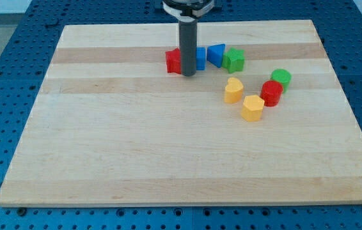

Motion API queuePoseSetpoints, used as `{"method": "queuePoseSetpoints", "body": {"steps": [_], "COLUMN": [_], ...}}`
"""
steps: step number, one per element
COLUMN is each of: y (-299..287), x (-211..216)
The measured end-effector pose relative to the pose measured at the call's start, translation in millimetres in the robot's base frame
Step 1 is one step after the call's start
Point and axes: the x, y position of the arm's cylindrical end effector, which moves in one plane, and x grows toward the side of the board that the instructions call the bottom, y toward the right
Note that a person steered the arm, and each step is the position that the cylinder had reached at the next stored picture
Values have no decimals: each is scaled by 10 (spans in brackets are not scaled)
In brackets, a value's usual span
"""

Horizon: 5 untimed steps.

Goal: Move the red star closer to the blue cube

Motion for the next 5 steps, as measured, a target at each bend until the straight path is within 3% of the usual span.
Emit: {"method": "queuePoseSetpoints", "body": {"steps": [3, 5], "y": [-811, -915], "x": [56, -79]}}
